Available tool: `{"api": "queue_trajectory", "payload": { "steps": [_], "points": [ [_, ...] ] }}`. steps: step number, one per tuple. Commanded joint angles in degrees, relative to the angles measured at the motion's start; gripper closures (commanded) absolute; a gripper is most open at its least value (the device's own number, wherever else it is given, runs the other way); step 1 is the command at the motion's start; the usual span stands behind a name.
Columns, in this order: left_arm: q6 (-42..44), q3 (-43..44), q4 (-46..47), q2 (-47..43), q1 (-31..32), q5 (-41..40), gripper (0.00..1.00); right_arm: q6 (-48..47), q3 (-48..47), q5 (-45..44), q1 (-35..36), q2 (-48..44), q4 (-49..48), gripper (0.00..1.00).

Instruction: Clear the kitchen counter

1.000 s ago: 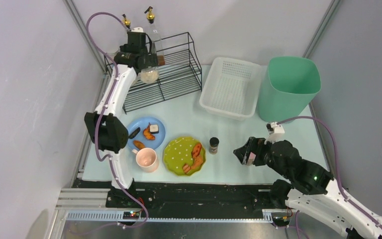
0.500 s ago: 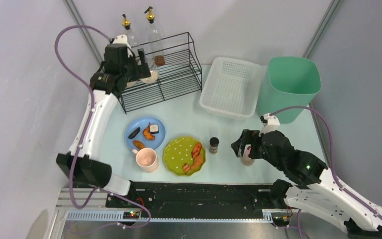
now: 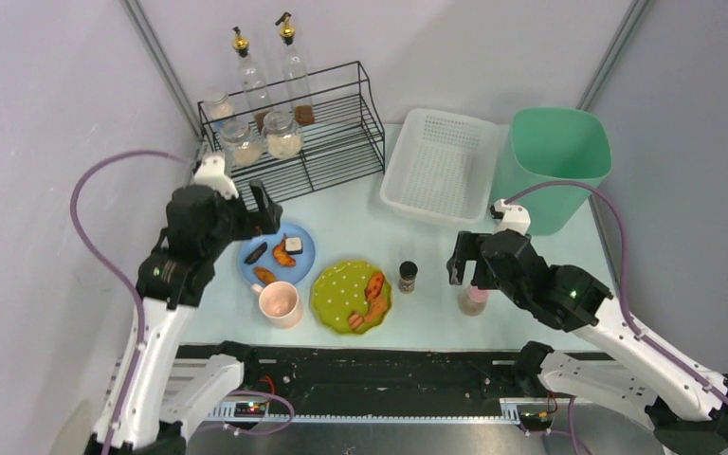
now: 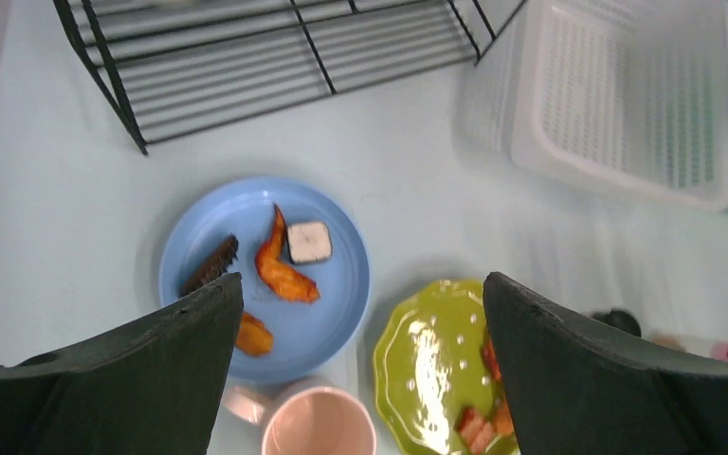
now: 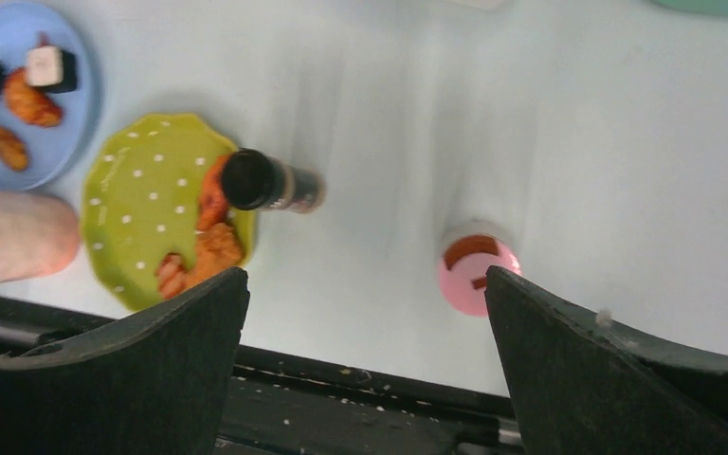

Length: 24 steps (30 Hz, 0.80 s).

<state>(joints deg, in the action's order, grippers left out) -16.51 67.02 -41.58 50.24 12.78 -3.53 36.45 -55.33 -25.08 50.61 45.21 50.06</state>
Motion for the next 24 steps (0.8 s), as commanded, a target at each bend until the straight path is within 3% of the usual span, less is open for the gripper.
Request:
{"api": "queue_trajectory", "payload": {
  "steps": [1,6,14,24],
  "points": [
    [-0.56,-8.5,0.26,-7.29,0.32,6.39,0.0,4.33,-2.08,-5.76,-0.86,1.41,7.88,0.0],
    [-2.17,-15.11,1.0,-13.56,0.4,13.13,0.0,9.08,-1.63,-7.58,-1.03,2.91,12.22,0.0],
    [-2.83,-21.84,3.03,-18.02,0.47,14.64,0.0,13.12,1.14,-7.08,-1.15,3.99,13.93,0.0],
    [-3.55,-25.71,6.1,-20.9,0.41,15.65,0.0,14.34,7.13,-5.5,-1.93,6.08,9.12,0.0]
  ]
}}
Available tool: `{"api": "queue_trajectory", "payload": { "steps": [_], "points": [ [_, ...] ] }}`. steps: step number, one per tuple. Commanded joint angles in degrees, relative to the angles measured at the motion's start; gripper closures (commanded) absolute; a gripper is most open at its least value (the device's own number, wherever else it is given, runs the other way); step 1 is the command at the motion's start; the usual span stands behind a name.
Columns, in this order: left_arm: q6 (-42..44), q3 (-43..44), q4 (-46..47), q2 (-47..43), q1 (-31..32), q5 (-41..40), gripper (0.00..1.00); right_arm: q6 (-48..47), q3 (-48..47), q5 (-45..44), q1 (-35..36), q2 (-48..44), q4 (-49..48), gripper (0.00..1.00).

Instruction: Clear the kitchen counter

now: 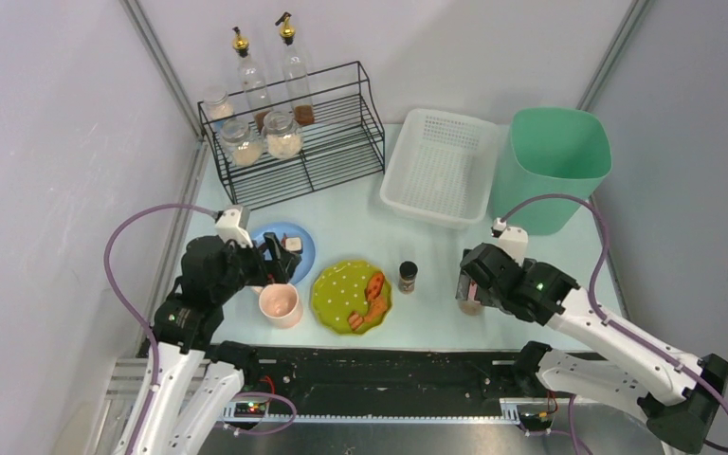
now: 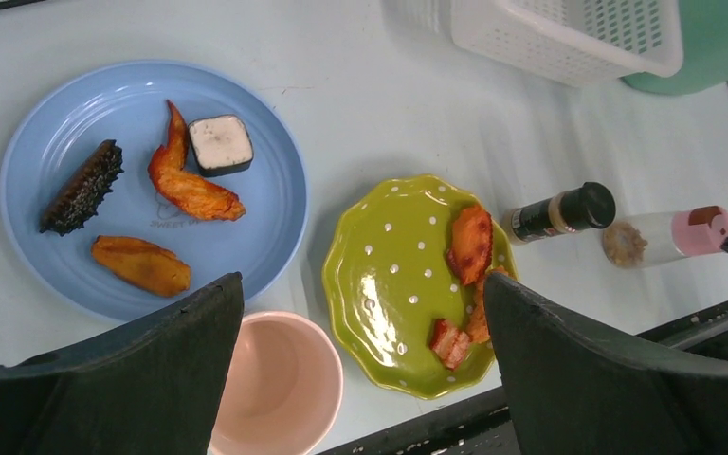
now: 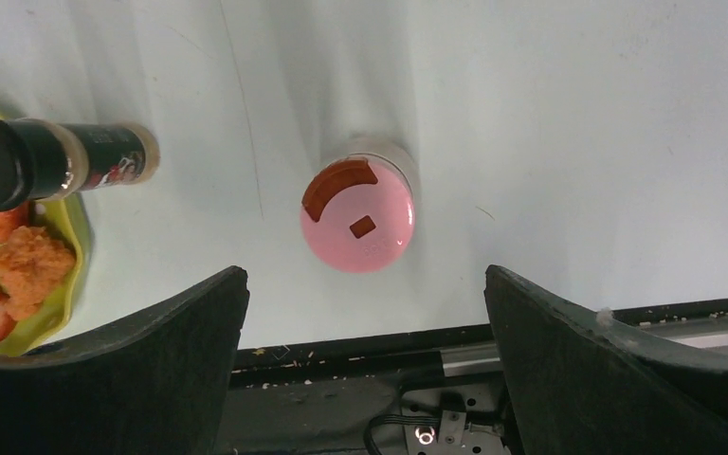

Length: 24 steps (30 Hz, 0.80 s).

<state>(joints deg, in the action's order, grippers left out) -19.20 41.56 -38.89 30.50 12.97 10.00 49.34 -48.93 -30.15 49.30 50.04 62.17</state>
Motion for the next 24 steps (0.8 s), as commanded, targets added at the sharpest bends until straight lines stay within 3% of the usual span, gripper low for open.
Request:
{"api": "queue_trajectory", "payload": {
  "steps": [1,6,13,24],
  "points": [
    [-0.89,-0.38,3.49,-1.24,0.21,2.21,0.0,1.04,0.83,-0.34,-1.12,1.78,-3.78,0.0],
    [-1.07,-0.86,3.88,-2.34,0.21,2.81,0.0,0.04,2.5,0.58,-3.04,2.97,-6.66,0.0],
    [-1.36,-1.35,4.11,-3.82,0.21,2.57,0.0,-2.26,4.27,2.32,-5.17,3.76,-10.17,0.09],
    [-1.45,-1.54,4.2,-4.39,0.23,2.39,0.0,-4.78,4.55,4.97,-5.59,6.88,-13.66,0.33]
  ]
}}
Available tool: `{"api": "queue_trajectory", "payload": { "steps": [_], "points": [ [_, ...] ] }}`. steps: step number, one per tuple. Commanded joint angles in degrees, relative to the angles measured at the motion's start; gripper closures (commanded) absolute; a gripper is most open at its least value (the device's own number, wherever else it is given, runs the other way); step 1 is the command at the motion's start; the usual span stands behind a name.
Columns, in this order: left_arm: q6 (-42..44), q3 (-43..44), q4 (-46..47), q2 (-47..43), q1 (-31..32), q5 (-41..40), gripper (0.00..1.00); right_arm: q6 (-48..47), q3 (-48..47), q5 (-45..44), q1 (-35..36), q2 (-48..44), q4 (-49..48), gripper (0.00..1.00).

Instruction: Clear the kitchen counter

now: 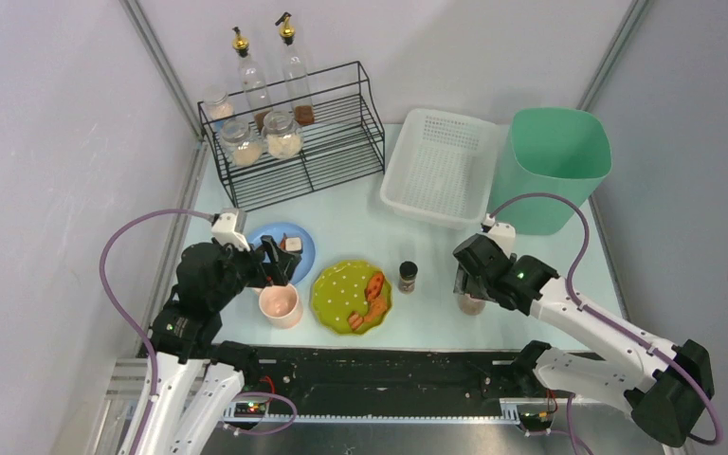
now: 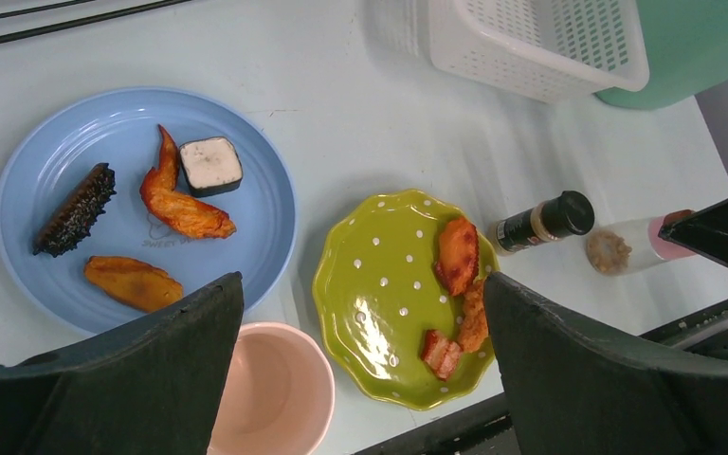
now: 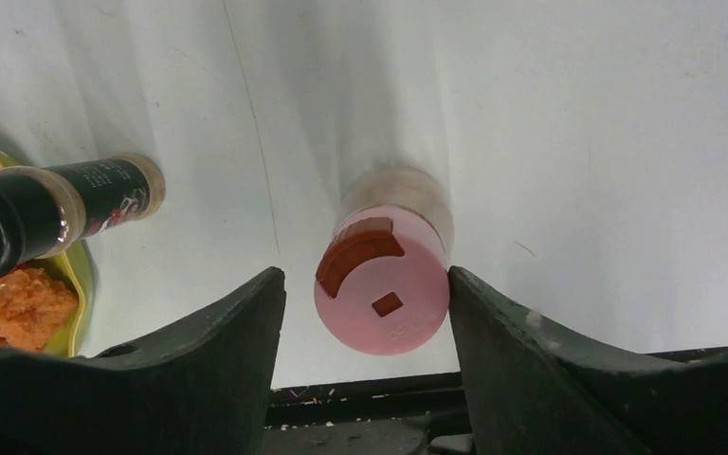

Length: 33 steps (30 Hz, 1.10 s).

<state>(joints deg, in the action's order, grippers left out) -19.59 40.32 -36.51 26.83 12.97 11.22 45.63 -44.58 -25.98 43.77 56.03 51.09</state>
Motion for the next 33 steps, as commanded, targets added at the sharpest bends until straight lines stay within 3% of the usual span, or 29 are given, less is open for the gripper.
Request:
{"api": "queue_trajectory", "payload": {
  "steps": [1,6,11,14,25,33],
  "points": [
    [-1.06,-0.29,1.8,-0.73,0.22,1.17,0.0,-1.15,0.24,0.86,0.03,1.08,-2.8,0.36],
    [-1.01,-0.3,1.88,-0.66,0.28,1.24,0.0,-1.69,0.21,1.33,0.38,2.86,-4.21,0.52],
    [-1.04,-0.44,1.94,-0.64,0.23,1.29,0.0,-2.76,-0.11,2.17,0.17,4.07,-7.59,0.78],
    [-1.05,-0.5,2.0,-0.56,0.23,1.42,0.0,-3.36,-2.02,1.73,-0.43,4.96,-8.57,0.84],
    [-1.2,-0.82,2.21,0.5,0.23,2.14,0.0,-7.58,-11.38,4.5,-4.59,12.89,-17.66,0.86],
    [-1.24,-0.93,2.34,1.27,0.21,2.57,0.0,-9.88,-22.21,8.96,-4.33,25.72,-23.56,0.85]
  ]
}}
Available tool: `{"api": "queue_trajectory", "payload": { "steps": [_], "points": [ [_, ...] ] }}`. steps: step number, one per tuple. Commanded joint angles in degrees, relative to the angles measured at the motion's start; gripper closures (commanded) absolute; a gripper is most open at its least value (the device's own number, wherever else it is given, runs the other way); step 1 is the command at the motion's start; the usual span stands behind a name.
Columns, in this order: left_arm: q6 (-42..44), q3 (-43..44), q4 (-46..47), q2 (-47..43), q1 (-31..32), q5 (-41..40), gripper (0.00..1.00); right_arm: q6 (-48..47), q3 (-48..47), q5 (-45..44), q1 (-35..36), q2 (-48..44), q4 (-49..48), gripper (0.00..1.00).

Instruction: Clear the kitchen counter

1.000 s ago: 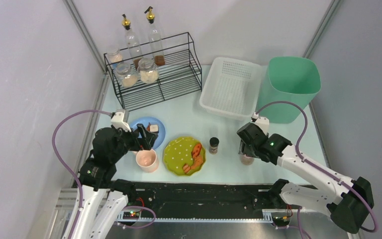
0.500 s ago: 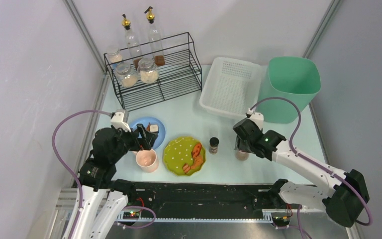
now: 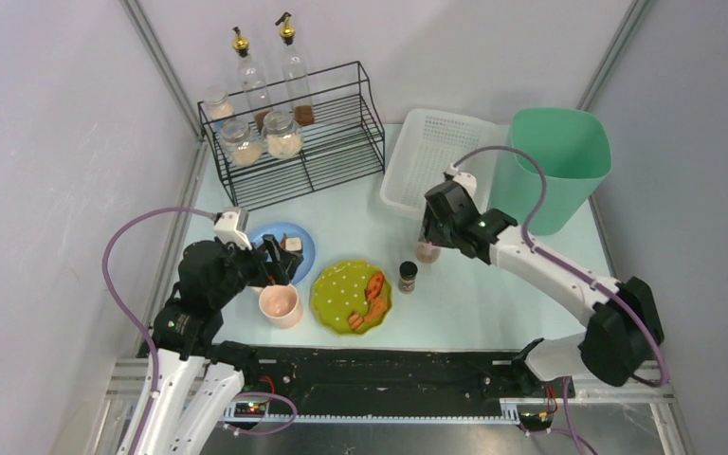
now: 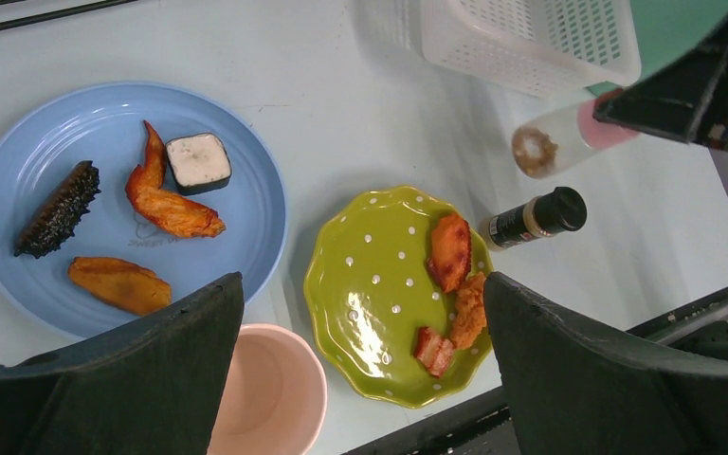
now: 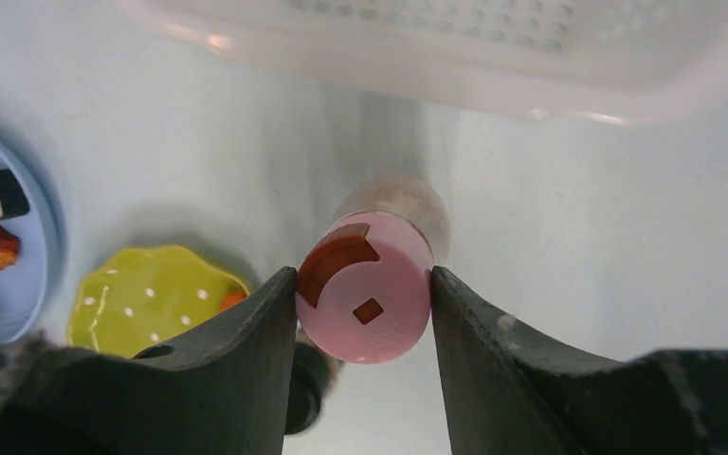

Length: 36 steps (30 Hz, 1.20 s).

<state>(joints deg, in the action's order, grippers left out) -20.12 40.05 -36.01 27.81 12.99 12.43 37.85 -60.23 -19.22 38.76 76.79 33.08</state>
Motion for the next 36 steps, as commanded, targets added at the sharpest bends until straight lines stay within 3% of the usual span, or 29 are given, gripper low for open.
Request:
{"api": "queue_trajectory", "payload": {
  "steps": [1,21,28,36],
  "points": [
    [-0.71,-0.72,1.89,0.19,0.19,1.37,0.0,-2.31,-8.55,2.23,0.91,5.96,-5.87,0.85],
    [-0.87,-0.91,1.94,0.4,0.32,0.9,0.0,-4.02,-31.24,1.2,7.47,31.7,-5.08,0.8],
    [-0.97,-0.87,1.87,0.61,0.39,0.87,0.0,-3.92,-33.53,1.4,8.24,35.04,-3.78,0.44],
    [-0.7,-0.87,2.08,0.91,0.46,1.37,0.0,-3.71,-34.61,1.32,9.04,35.08,-2.51,0.2]
  ]
}}
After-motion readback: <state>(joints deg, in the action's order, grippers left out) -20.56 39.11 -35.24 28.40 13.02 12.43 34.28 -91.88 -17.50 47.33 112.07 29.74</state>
